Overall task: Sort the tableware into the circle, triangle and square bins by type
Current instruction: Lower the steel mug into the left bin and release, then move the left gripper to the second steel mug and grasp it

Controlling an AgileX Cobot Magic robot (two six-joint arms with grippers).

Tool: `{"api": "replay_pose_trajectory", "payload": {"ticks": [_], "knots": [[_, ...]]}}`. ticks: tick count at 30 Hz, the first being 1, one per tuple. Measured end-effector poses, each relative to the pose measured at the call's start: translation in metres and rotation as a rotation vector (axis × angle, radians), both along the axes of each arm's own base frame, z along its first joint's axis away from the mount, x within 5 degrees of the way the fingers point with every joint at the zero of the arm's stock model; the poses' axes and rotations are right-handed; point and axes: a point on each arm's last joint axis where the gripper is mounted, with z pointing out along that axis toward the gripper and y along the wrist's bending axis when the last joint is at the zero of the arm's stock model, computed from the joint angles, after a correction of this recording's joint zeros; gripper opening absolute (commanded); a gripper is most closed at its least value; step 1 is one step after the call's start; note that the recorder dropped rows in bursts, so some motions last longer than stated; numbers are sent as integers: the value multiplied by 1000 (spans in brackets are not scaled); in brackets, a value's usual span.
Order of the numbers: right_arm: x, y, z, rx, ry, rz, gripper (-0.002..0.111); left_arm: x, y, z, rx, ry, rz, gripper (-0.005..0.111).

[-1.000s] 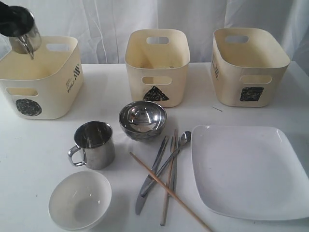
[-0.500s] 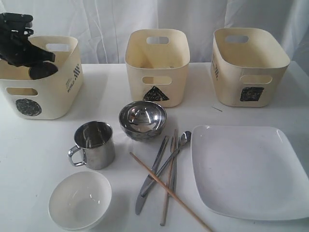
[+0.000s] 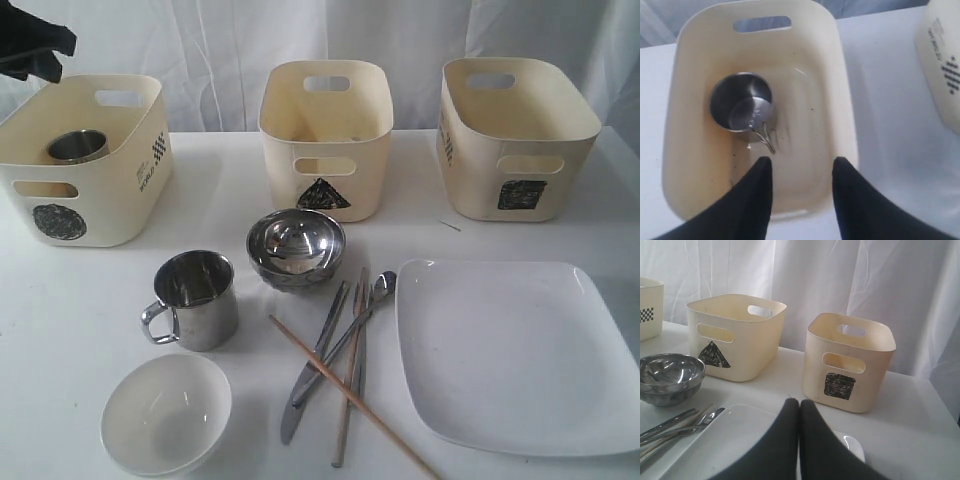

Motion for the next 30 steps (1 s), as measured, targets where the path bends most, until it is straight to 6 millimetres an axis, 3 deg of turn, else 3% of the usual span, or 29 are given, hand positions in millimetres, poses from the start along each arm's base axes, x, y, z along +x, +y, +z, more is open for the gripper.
{"api": "replay_pose_trajectory", "payload": {"ticks": [5,13,20,24,30], "knots": [[0,0,0,0,0,0,0,-49,-26,-2,6,31,-91,44],[0,0,0,0,0,0,0,-108,-46,-48,30,133,-191,44],[0,0,0,0,0,0,0,-125,-65,-82,29,153,-254,47],[0,0,0,0,0,0,0,-124,-75,-84,30,107,-284,58],[0,0,0,0,0,0,0,-117,-82,-99,24,143,-291,59]]}}
